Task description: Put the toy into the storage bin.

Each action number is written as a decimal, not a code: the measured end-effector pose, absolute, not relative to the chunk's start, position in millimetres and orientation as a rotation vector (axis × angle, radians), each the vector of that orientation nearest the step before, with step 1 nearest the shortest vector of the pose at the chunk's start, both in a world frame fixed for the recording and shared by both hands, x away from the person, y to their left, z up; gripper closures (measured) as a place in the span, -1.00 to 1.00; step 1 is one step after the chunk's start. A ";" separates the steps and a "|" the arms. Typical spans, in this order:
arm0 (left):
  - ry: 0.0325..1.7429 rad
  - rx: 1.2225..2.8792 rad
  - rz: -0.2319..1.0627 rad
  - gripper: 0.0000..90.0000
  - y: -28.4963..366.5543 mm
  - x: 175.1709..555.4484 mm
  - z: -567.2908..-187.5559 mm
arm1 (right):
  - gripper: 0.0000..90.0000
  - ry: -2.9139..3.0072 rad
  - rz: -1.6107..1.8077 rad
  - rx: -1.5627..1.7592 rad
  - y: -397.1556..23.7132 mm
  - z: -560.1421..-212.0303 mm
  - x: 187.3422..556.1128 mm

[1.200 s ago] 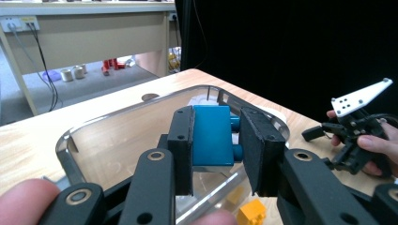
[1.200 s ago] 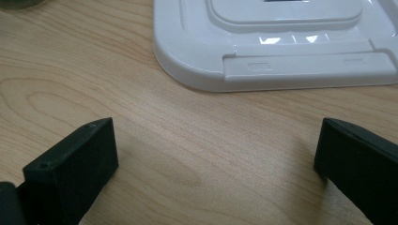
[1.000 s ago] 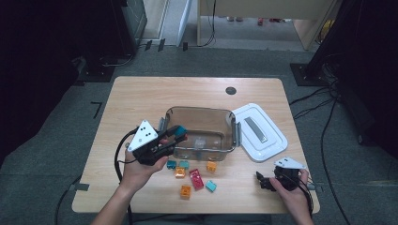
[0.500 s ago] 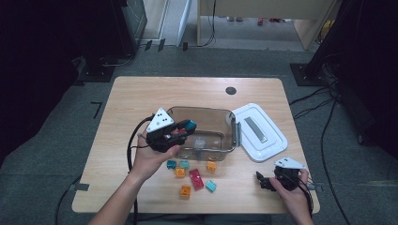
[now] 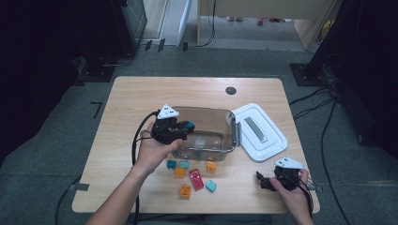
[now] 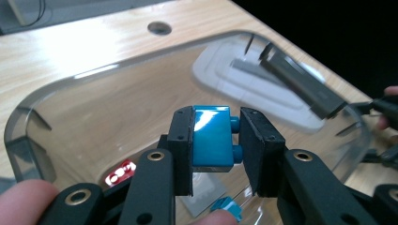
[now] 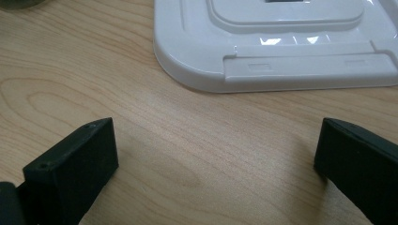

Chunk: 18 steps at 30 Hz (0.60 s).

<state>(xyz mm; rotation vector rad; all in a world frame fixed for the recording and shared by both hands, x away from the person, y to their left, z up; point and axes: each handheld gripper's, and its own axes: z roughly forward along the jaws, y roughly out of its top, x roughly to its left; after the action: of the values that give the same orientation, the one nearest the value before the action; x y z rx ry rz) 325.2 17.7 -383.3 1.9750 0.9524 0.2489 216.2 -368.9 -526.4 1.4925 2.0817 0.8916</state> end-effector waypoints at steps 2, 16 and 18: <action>0.954 1.972 0.245 0.49 18.3 325.4 -384.3 | -1.00 2.082 0.892 1.492 -368.9 -526.4 216.2; 0.797 1.891 0.273 -0.20 29.5 304.7 -375.4 | -1.00 2.082 0.892 1.492 -368.9 -526.4 216.3; 0.761 1.871 0.289 -0.27 33.9 298.2 -374.8 | -1.00 2.083 0.892 1.491 -369.0 -526.4 216.3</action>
<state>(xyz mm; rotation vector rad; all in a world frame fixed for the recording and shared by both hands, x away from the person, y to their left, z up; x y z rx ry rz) 298.2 33.9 -374.8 1.8707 0.7615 0.2892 216.3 -369.0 -526.4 1.4909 2.0826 0.8920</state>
